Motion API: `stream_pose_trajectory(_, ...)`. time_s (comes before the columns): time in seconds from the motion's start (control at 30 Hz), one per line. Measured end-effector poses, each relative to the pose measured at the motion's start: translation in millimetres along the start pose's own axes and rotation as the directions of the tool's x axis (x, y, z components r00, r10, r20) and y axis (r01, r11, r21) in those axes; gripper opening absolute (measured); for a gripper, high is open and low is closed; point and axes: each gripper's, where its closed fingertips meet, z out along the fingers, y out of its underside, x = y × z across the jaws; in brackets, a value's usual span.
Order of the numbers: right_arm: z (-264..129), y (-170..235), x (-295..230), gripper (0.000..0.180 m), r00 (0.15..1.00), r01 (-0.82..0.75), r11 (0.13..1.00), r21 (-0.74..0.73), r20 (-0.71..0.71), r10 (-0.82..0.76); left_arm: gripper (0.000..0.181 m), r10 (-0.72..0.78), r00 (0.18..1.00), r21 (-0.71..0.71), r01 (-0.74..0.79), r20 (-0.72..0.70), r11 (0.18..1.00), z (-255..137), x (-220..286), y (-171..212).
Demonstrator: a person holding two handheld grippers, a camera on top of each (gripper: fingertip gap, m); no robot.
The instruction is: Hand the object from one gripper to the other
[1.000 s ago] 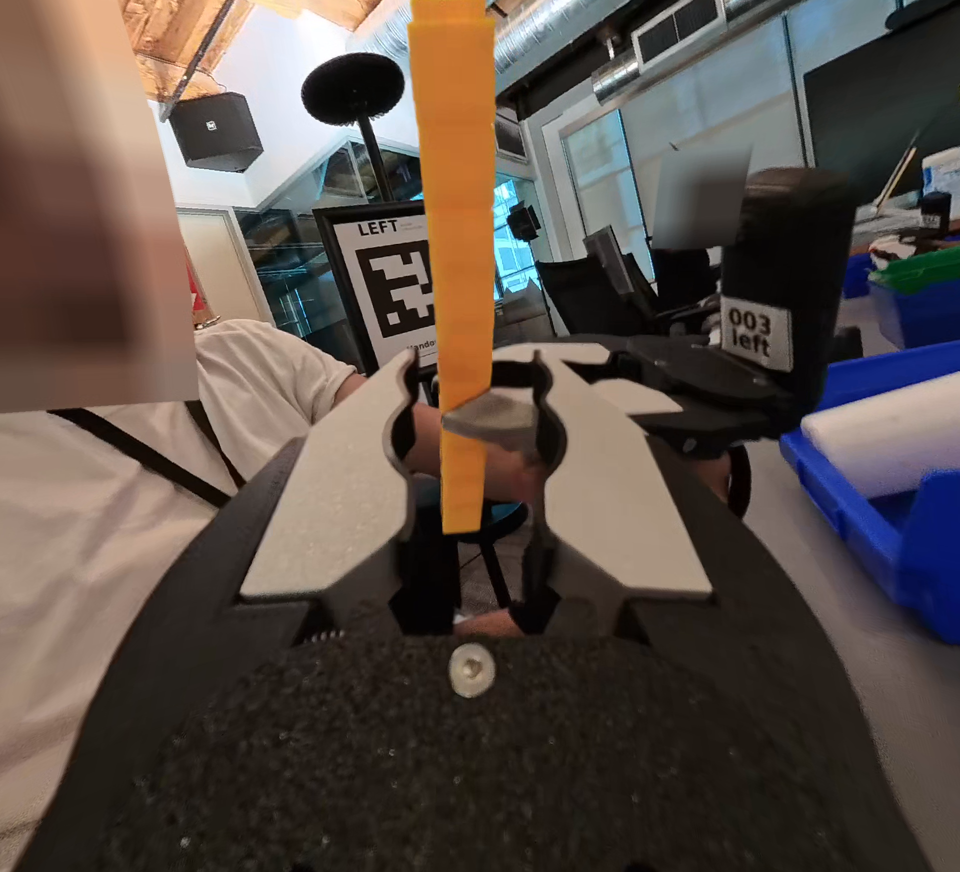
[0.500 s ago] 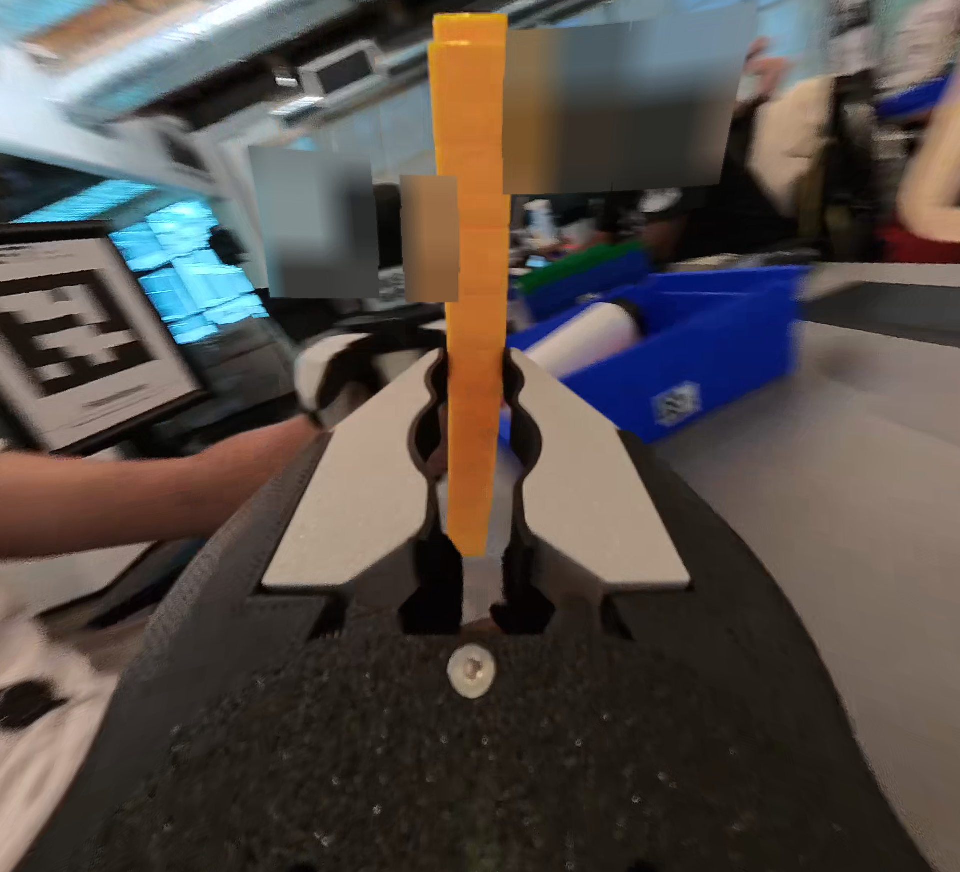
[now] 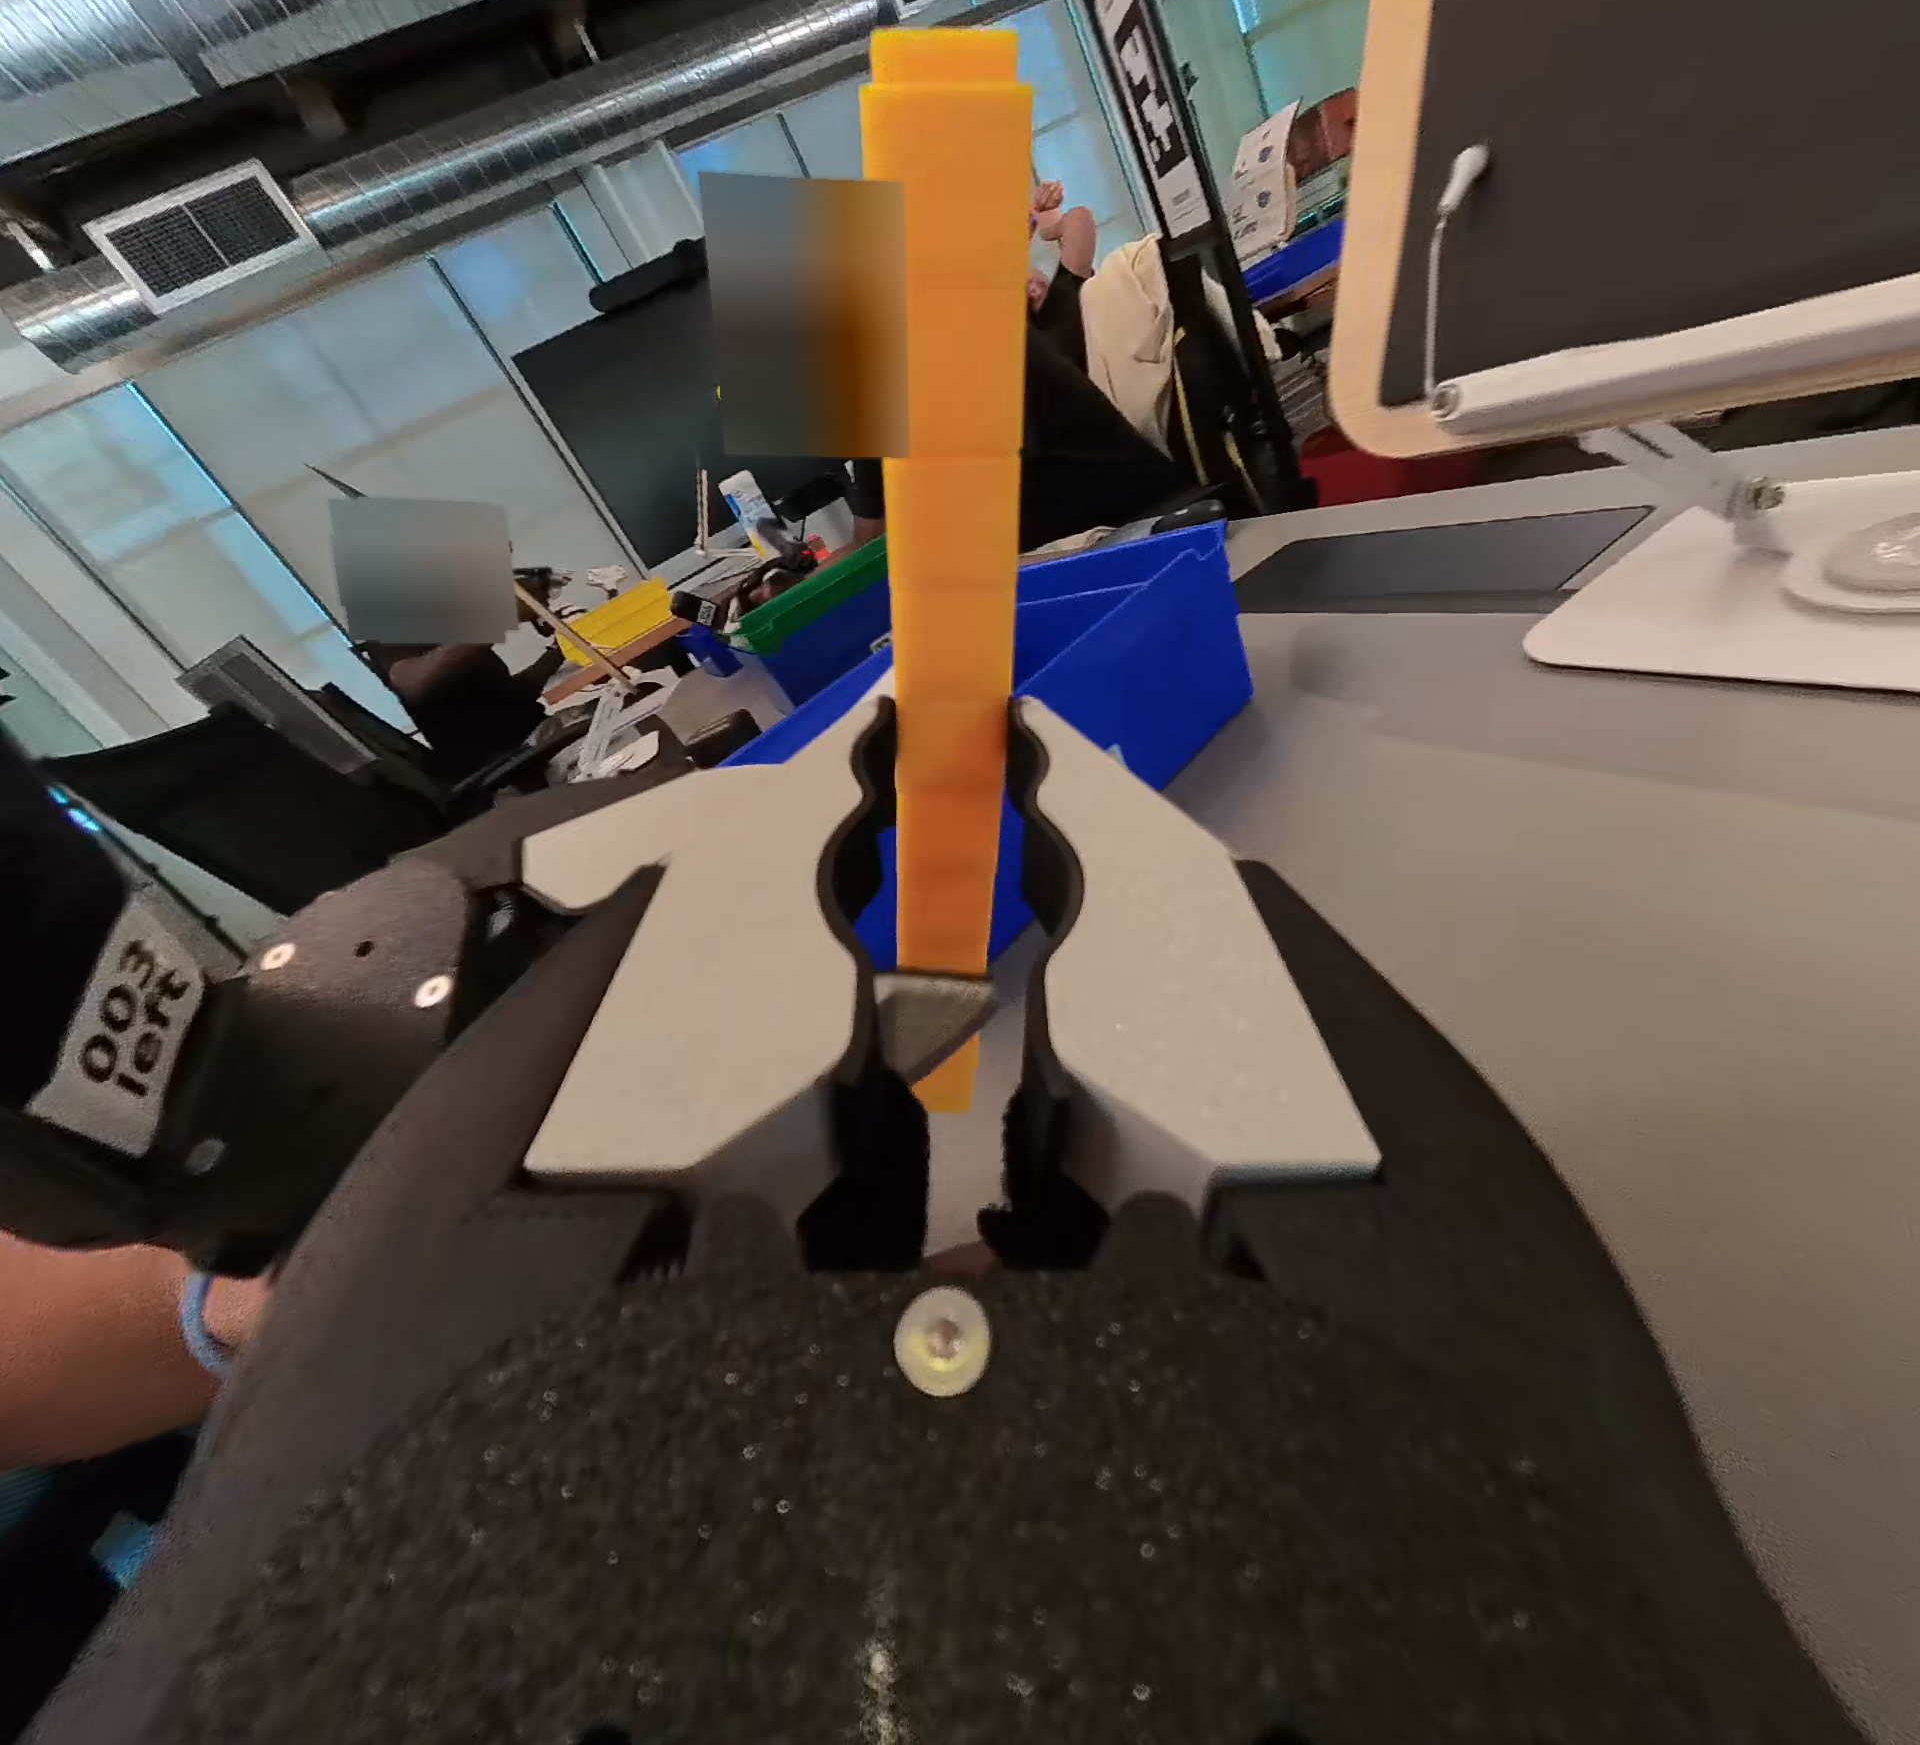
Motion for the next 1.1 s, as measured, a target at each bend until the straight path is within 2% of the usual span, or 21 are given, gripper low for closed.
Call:
stream_pose_trajectory(0.1,3.1,3.8,-5.7,0.02,1.0,0.02,1.0,-0.008,-0.012,-0.02,0.027,-0.035,0.999,-0.018,0.035,0.012,0.999,2.6,-7.3,7.4)
stream_pose_trajectory(0.3,6.9,9.5,-10.2,0.021,0.999,-0.014,1.0,-0.015,0.03,0.014,0.023,-0.041,0.999,-0.051,0.04,-0.017,0.998,4.6,-17.8,16.7)
stream_pose_trajectory(0.4,6.6,6.9,-16.2,0.03,0.996,-0.031,0.999,0.009,0.084,0.03,0.023,-0.047,0.999,-0.057,0.046,-0.014,0.997,5.8,-20.2,18.6)
stream_pose_trajectory(0.67,-5.3,-11.0,-14.7,0.036,0.987,0.121,0.987,0.104,0.097,-0.131,0.023,-0.059,0.998,-0.066,0.059,0.007,0.996,7.5,-33.5,21.8)
stream_pose_trajectory(0.77,-11.4,-22.2,-12.4,0.039,0.979,0.18,0.978,0.109,0.072,-0.189,0.023,0.13,0.98,-0.041,-0.125,0.151,0.991,3.6,-56.4,14.8)
stream_pose_trajectory(0.9,-15.2,-25.3,-16.0,0.048,0.964,0.247,0.969,0.007,0.096,-0.247,0.022,0.395,0.841,-0.056,-0.404,0.371,0.913,-7.6,-82.9,0.8)
stream_pose_trajectory(0.97,-16.4,-26.7,-21.4,0.053,0.956,0.271,0.962,-0.016,0.119,-0.267,0.022,0.446,0.798,-0.069,-0.46,0.406,0.885,-9.2,-85.5,-0.8)
stream_pose_trajectory(1.1,-18.6,-31.8,-26.6,0.053,0.933,0.344,0.939,0.004,0.11,-0.342,0.022,0.49,0.772,-0.068,-0.509,0.406,0.858,-7.3,-77.7,0.9)
